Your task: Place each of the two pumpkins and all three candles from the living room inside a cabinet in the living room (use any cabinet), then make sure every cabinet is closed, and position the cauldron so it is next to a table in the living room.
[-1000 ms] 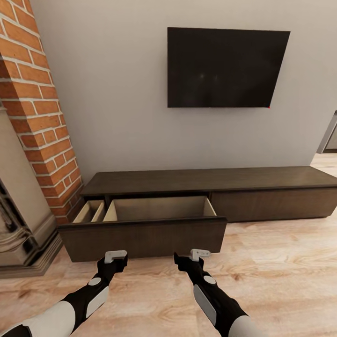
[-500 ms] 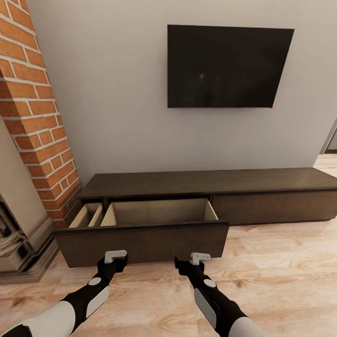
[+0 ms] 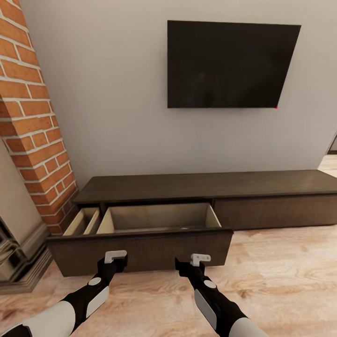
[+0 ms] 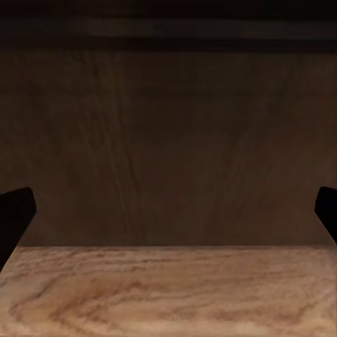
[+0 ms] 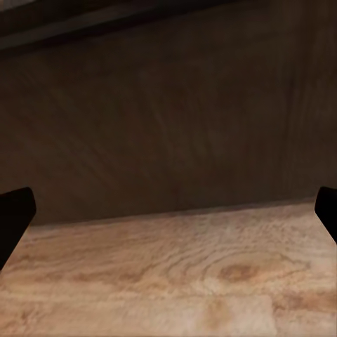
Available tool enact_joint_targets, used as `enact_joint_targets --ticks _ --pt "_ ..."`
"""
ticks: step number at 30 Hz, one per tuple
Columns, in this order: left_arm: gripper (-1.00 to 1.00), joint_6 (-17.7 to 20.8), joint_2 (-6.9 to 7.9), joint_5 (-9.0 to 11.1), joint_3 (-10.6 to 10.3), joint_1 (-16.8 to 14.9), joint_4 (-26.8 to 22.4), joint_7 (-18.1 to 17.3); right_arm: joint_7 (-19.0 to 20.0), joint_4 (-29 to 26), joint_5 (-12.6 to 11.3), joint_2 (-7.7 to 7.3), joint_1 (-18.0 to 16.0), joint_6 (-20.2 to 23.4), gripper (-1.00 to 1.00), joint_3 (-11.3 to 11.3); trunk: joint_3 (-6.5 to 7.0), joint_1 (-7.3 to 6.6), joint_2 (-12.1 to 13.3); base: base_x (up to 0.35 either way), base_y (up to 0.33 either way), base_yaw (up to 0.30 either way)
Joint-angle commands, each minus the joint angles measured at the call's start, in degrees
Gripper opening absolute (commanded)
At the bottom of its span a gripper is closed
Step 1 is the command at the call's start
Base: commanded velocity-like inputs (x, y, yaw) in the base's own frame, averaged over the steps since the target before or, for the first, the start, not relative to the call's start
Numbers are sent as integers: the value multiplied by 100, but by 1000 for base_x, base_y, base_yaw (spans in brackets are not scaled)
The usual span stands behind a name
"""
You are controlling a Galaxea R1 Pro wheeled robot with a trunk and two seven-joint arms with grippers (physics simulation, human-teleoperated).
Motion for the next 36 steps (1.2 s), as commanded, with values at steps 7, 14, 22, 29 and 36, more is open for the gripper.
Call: enact_joint_targets --ticks 7,14,22,29,36 --pt "100 -24 5 27 -49 1 -15 45 -41 4 -66 -6 -6 -30 100 39 -6 0 -2 33 0 0" --pt "100 -26 5 26 -49 3 -13 45 -41 4 -67 -6 -6 -30 100 38 -116 13 -9 4 0 0" --pt "100 -26 -1 18 -49 1 -11 45 -41 4 -67 -2 -7 -30 100 38 -294 33 -20 0 0 0" --pt "100 -26 -2 18 -49 3 -15 40 -41 4 -69 -1 -7 -29 100 38 -360 41 -24 0 0 0" --pt "100 -28 -10 15 -57 2 -13 36 -41 4 -69 -1 -8 -29 100 38 -360 41 -24 14 0 0"
